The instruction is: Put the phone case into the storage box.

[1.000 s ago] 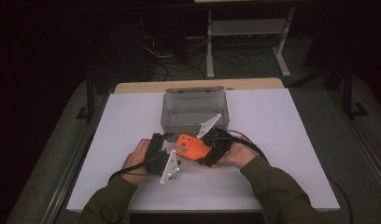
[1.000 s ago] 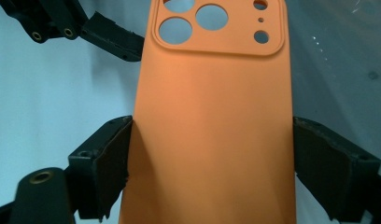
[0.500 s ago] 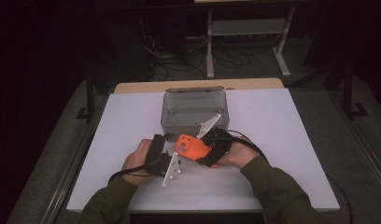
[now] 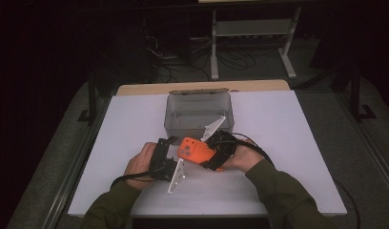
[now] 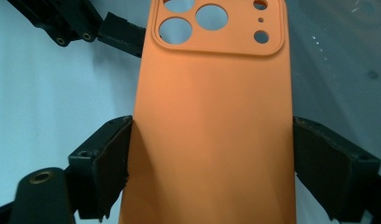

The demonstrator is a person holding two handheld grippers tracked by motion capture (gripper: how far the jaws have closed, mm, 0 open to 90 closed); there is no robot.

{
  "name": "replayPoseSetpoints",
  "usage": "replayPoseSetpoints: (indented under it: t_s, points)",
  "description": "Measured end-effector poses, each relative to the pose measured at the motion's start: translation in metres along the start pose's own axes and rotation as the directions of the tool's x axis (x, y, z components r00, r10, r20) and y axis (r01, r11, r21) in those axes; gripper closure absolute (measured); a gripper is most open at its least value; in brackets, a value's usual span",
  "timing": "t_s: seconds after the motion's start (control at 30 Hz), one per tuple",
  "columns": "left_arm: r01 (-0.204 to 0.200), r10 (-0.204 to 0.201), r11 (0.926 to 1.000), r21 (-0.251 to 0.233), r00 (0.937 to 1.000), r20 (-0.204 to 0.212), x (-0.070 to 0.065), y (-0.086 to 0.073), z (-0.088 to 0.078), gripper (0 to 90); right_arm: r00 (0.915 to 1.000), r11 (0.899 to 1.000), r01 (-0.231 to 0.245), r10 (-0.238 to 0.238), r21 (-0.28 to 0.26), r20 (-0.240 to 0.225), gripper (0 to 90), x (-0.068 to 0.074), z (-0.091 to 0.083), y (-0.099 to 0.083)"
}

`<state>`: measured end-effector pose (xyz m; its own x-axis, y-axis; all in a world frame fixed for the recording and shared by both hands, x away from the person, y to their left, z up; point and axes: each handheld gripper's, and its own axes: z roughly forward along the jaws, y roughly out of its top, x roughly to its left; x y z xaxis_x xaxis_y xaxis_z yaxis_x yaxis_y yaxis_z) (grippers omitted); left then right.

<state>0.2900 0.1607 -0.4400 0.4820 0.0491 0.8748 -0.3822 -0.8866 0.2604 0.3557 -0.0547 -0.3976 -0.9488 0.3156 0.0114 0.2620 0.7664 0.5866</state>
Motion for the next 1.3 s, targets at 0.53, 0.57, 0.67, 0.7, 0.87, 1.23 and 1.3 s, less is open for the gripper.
replayPoseSetpoints:
  t_s: [0.53, 0.57, 0.67, 0.7, 0.87, 1.23, 1.3]
  points:
    - [-0.068, 0.069, 0.9975, 0.020, 0.9967, -0.044, -0.007, 0.004, 0.001, 0.0, 1.0000, 1.000, 0.000, 0.000, 0.001, 0.000, 15.2, 0.000, 0.000, 0.000]
    - [-0.071, 0.072, 0.9972, 0.021, 0.9963, -0.048, -0.007, 0.005, 0.001, 0.0, 1.0000, 1.000, -0.001, 0.001, 0.001, 0.000, 15.2, 0.000, 0.000, 0.000]
    - [-0.080, 0.081, 0.9966, 0.022, 0.9955, -0.050, -0.009, 0.007, 0.002, 0.0, 1.0000, 1.000, -0.002, 0.002, 0.000, 0.000, 15.2, 0.000, 0.000, 0.000]
    - [-0.084, 0.085, 0.9961, 0.027, 0.9950, -0.052, -0.010, 0.008, 0.002, 0.0, 1.0000, 1.000, -0.001, 0.001, 0.001, 0.000, 15.2, 0.000, 0.000, 0.001]
    - [-0.102, 0.104, 0.9943, 0.034, 0.9926, -0.063, -0.013, 0.011, 0.003, 0.0, 1.0000, 1.000, 0.001, -0.001, 0.000, -0.001, 15.2, 0.001, 0.000, 0.001]
    - [-0.116, 0.120, 0.9920, 0.050, 0.9876, -0.101, -0.016, 0.018, 0.003, 0.0, 0.9999, 1.000, 0.001, -0.001, 0.001, -0.011, 15.2, 0.004, 0.002, 0.007]
    - [-0.120, 0.125, 0.9913, 0.054, 0.9863, -0.107, -0.017, 0.019, 0.004, 0.0, 0.9999, 1.000, 0.003, -0.003, 0.001, -0.012, 15.2, 0.004, 0.002, 0.008]
